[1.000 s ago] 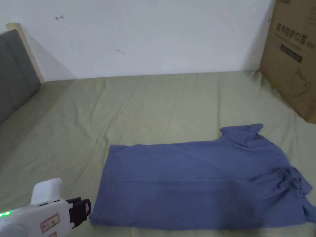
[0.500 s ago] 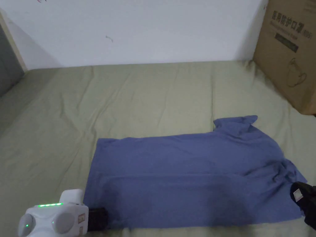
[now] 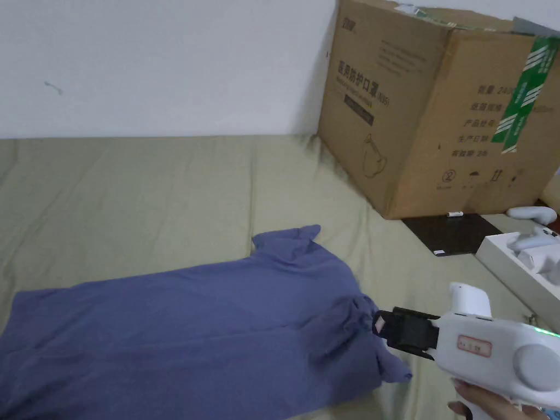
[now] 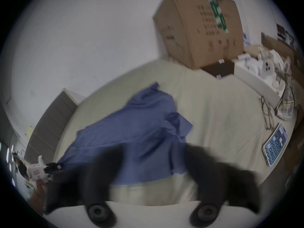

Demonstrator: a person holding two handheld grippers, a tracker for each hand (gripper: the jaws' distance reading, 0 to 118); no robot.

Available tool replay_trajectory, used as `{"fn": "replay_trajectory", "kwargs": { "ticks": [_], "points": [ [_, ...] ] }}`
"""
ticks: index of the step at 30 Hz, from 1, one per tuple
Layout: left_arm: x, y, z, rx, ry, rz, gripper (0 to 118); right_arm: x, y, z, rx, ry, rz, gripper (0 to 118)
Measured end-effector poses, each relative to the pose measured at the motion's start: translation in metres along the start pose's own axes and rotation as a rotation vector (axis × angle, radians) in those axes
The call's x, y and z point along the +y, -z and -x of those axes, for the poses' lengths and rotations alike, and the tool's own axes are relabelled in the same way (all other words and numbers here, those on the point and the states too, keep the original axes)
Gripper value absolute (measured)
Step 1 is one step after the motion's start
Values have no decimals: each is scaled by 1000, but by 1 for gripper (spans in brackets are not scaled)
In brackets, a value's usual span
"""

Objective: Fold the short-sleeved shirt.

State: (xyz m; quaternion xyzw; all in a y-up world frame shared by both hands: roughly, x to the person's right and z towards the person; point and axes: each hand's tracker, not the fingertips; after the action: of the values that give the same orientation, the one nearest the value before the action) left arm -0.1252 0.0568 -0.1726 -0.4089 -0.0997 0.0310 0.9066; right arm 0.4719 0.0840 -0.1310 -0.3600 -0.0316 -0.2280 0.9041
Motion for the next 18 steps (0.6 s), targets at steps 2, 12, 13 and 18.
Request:
{"fn": "replay_trajectory", "kwargs": {
  "ticks": [2, 12, 13, 18],
  "points": [
    [3, -6, 2, -15, -50, -6, 3, 13, 24, -16, -23, 19, 115, 117],
    [2, 9, 0, 56, -37, 22, 3, 5, 106, -40, -165, -60, 401, 57],
    [3, 11, 1, 63, -34, 26, 3, 1, 106, -39, -177, -98, 425, 38],
    [2, 15, 9, 68, -73, 47, 3, 6, 83, -23, -131, -149, 431, 5]
  ]
}}
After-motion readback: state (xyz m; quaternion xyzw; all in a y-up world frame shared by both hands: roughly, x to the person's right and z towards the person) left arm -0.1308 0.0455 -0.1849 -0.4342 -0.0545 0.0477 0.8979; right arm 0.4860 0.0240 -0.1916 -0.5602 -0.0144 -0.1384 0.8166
